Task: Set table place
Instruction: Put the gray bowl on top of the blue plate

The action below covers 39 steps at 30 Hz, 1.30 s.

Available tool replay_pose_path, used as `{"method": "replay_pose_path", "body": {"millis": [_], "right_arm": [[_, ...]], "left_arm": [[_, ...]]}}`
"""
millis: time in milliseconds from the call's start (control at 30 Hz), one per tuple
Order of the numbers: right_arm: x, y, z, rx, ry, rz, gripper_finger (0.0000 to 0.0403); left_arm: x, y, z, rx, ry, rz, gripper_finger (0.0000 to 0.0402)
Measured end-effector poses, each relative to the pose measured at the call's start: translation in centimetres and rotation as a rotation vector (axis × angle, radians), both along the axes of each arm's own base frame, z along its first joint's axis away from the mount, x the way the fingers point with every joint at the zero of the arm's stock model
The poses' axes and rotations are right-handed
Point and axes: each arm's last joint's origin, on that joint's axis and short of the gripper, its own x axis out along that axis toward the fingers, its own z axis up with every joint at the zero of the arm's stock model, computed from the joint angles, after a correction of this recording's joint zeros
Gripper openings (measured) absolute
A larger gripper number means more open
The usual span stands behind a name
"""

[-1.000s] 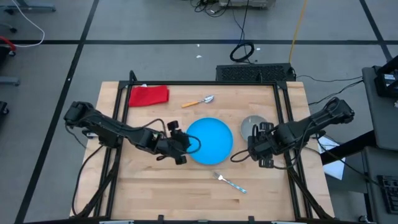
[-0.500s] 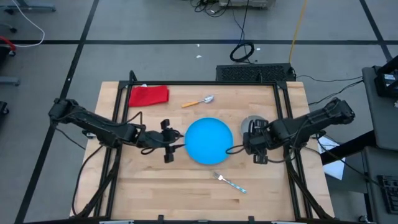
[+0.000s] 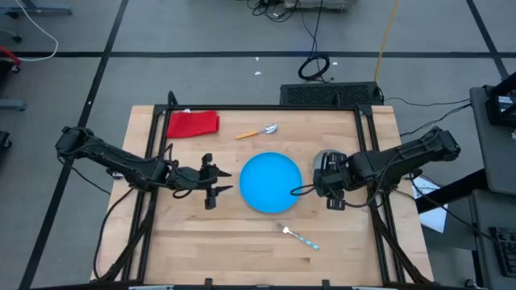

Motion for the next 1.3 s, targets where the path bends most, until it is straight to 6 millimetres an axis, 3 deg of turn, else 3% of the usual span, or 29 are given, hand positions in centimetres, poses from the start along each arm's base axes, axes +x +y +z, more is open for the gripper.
{"method": "replay_pose_path", "body": {"millis": [267,467,600,1033,1300], "right_arm": [[0.0,0.0,-0.2,0.003,-0.004,-0.014,0.0203],[-0.1,0.0,-1.7,-0.006,0.023,-0.007,0.0254],[-0.3,0.0,-3.0,0.011,0.048,0.015,0.0266],[-1.5,-0.8,-7.7,-0.012,0.129,0.02,0.0239],[-1.7,-2.1,-8.7,0.001,0.074,0.009,0.0215]], "left_arm": [[0.1,-0.2,0.7,-0.021,-0.061,-0.033,0.0186],[0.1,-0.2,0.7,-0.021,-0.058,-0.033,0.0186],[0.1,-0.2,0.7,-0.021,-0.059,-0.033,0.0186],[0.1,-0.2,0.7,-0.017,-0.059,-0.035,0.0186],[0.1,-0.2,0.7,-0.017,-0.06,-0.035,0.0186]]}}
